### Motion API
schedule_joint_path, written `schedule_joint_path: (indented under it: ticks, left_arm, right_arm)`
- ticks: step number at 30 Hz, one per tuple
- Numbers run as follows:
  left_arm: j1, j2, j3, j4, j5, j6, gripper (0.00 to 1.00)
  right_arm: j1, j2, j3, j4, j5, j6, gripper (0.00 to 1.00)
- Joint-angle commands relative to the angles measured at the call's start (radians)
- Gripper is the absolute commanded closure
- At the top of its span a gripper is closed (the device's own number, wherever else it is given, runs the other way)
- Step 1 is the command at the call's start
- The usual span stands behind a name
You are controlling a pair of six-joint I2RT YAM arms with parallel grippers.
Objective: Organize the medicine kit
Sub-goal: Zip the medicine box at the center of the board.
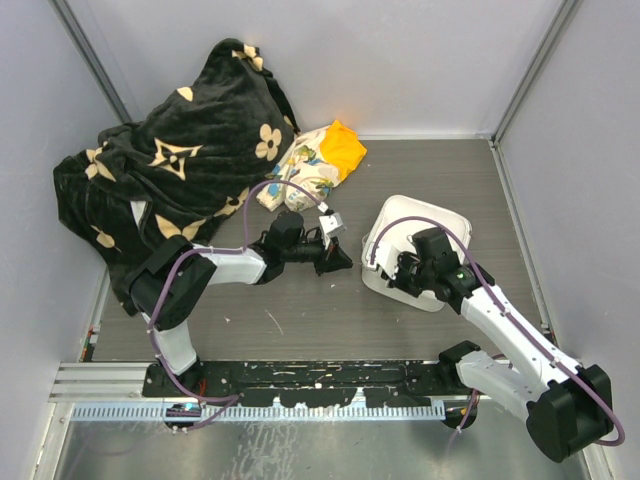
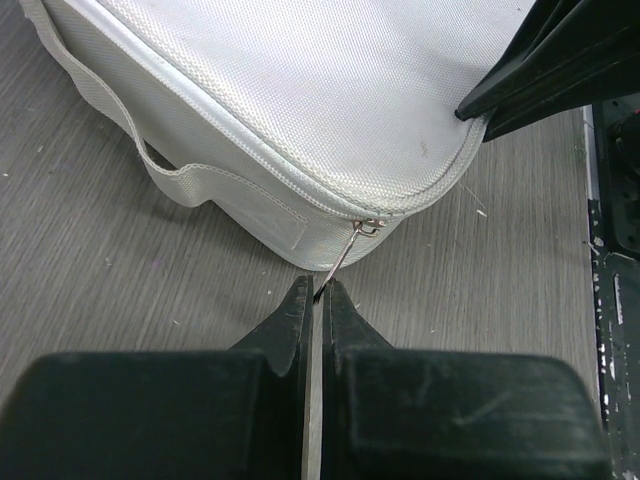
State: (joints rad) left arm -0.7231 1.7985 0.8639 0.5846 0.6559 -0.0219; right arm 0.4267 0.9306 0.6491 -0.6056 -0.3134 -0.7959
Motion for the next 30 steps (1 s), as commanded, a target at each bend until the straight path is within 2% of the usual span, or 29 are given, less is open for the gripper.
schedule_joint_path:
  ticks: [1, 4, 8, 14, 19, 30]
  left_arm:
    - [0.023, -0.022, 0.053, 0.082, -0.024, -0.033, 1.0]
    - [0.022, -0.016, 0.049, 0.11, 0.008, -0.062, 0.99]
    - [0.023, -0.008, 0.054, 0.132, 0.05, -0.097, 0.92]
    - [0.013, 0.014, 0.084, 0.118, 0.067, -0.093, 0.87]
    - [-0.007, 0.039, 0.1, 0.076, 0.09, -0.049, 0.86]
    - [-0.007, 0.056, 0.088, 0.119, 0.239, -0.058, 0.88]
  right_arm:
    - [0.009, 0.007, 0.044, -0.09, -0.149, 0.055, 0.99]
    - [0.008, 0.008, 0.042, -0.084, -0.145, 0.052, 0.99]
    - [0.008, 0.008, 0.042, -0.081, -0.139, 0.052, 0.99]
    - [0.008, 0.001, 0.047, -0.08, -0.133, 0.053, 0.99]
    - [0.007, -0.008, 0.05, -0.083, -0.125, 0.058, 0.99]
    - [0.007, -0.015, 0.053, -0.086, -0.093, 0.048, 0.99]
